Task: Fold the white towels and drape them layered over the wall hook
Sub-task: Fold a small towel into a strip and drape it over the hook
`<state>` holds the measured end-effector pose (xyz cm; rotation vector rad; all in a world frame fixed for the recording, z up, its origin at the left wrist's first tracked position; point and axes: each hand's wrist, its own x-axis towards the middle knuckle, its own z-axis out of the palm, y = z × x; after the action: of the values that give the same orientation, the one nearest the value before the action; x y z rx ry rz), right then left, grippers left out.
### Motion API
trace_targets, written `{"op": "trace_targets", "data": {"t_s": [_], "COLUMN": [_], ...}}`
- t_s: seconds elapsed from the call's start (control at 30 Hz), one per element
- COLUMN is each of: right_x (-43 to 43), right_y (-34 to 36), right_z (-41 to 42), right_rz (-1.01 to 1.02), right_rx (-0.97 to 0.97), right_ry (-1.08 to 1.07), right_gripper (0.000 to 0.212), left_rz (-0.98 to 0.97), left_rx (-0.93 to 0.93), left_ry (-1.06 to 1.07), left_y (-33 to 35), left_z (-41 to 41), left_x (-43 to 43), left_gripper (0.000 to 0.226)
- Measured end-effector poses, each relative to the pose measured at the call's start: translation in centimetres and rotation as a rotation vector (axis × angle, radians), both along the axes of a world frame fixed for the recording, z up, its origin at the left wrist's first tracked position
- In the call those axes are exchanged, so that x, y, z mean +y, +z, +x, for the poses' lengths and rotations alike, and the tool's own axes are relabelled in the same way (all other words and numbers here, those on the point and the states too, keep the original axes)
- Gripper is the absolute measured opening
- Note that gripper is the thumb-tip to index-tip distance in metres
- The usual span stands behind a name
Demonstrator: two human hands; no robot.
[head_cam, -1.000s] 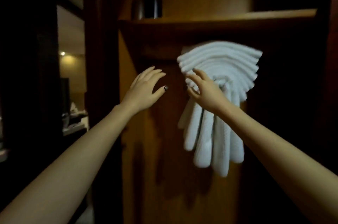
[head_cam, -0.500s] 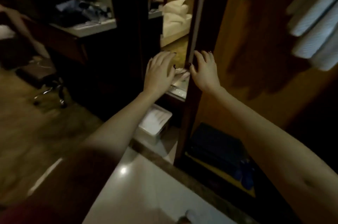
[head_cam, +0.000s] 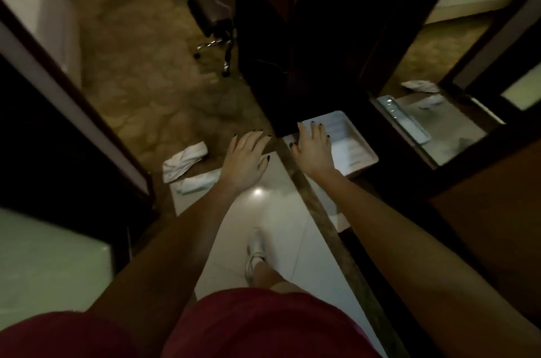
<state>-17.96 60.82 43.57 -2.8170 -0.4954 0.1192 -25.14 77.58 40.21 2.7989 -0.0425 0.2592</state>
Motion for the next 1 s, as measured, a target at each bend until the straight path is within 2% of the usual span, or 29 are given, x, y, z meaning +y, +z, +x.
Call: {"op": "trace_targets", "data": {"t_s": [0.13, 0.27, 0.6, 0.77, 0.9, 1.0], "right_x": [8.2, 15.2, 25.6, 29.8, 32.8, 35.3], "right_y": [-3.3, -6.6, -16.9, -25.6, -36.0, -44.9], "right_z": [1.0, 4.5, 13.8, 17.0, 20.2, 22.8], "right_rz": [0.048, 0.095, -0.026, -0.023, -0.057, -0.067], "right_rx": [0.112, 0.218, 0.528, 0.642, 0.691, 0.701], "right_ry": [0.101, 0.080, 0.110, 0.111, 0.105, 0.112], "right_gripper": [0.059, 0.056, 0.061, 0.063, 0.063, 0.062], "left_rz": [-0.064, -0.148, -0.316, -0.468, -0.522, -0.633], "left_rx": [0.074, 0.090, 0.305, 0.427, 0.513, 0.525], "left_ry": [0.179, 0.372, 0.589, 0.687, 0.725, 0.825], "left_y": [-3.0, -4.9, -13.8, -22.8, -33.4, -42.6], "left_z": [-0.6, 1.9, 7.9, 10.2, 12.9, 15.5], "left_x": [5.3, 11.4, 25.2, 29.2, 33.0, 36.4], "left_gripper": [0.049, 0.051, 0.048, 0.049, 0.047, 0.045]}}
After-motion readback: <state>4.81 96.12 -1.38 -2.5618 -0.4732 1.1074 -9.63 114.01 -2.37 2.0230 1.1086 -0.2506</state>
